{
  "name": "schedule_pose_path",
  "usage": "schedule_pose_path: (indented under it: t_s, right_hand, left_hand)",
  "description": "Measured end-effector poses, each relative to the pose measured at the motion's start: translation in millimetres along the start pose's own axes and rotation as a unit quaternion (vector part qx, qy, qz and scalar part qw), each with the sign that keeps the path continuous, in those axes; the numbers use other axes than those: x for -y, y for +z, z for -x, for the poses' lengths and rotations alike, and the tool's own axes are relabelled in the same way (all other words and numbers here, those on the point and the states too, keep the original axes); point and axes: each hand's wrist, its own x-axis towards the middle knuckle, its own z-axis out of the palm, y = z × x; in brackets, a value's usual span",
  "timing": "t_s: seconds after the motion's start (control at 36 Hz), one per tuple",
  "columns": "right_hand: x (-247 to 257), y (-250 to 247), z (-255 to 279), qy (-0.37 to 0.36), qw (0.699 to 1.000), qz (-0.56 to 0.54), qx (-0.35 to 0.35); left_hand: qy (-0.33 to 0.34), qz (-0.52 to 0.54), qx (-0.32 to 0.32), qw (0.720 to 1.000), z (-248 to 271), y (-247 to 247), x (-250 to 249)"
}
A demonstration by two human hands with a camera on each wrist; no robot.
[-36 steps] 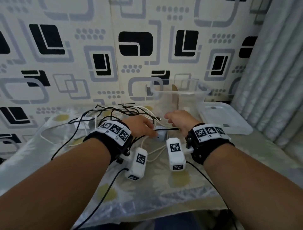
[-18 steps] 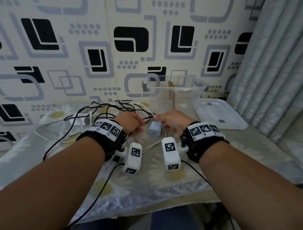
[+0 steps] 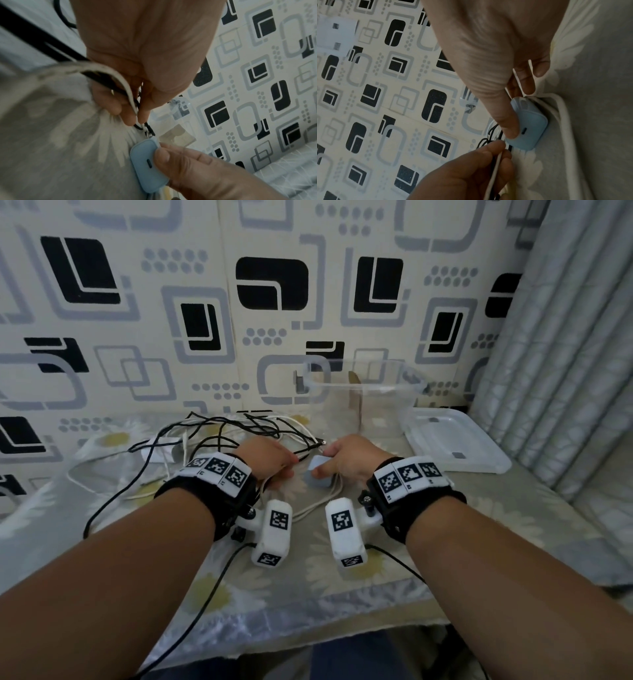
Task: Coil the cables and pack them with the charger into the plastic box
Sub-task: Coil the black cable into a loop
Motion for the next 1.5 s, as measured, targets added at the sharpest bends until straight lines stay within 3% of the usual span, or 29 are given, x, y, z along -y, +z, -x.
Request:
schedule_pose_path:
  t_s: [0.11,0.19,0.25,0.31,0.39,0.78,1.06,1.22,1.33,1.5]
  right_hand:
    - [-5,0,-5,-0.004,1.000,-0.028,-0.012]
    - [-4,-6,-7,-0.007,0.998,-0.048,-0.027]
    - [0,-14,-6,-0.016,0.998,-0.056,-0.032]
    - [4,-21,-5,-0.016,0.998,-0.057,-0.036]
    - [10,-34,-7,-0.020,0.997,-0.059,-0.049]
    - [46,-114,-20,-0.043,0.995,-0.009,-0.093]
    - [49,-167,-53,-0.017,0.990,0.075,-0.118]
    - [38,-180,-68,0.006,0.988,0.105,-0.112]
    - [29,-182,-73,0.017,0.988,0.116,-0.100]
    - [23,-179,-71,0.023,0.986,0.140,-0.086]
  left_hand:
    - [0.024,-0.118,0.020,0.992,-2,-1,-4]
    - [0.020,-0.186,-0.019,0.982,1,-8,-16]
    - [0.019,-0.207,-0.010,0.978,6,-12,-23]
    - [0.018,-0.156,0.010,0.988,5,-16,-24]
    - [-0.010,-0.079,-0.016,0.997,7,-15,-33]
    - [0.103,-0.043,-0.061,0.992,-16,-25,-109]
    - [0.156,-0.008,-0.048,0.987,-53,-16,-155]
    - [0.169,-0.123,-0.021,0.978,-77,-3,-162]
    - [0.177,-0.249,-0.013,0.952,-84,5,-155]
    - [0.202,-0.280,0.003,0.938,-88,9,-145]
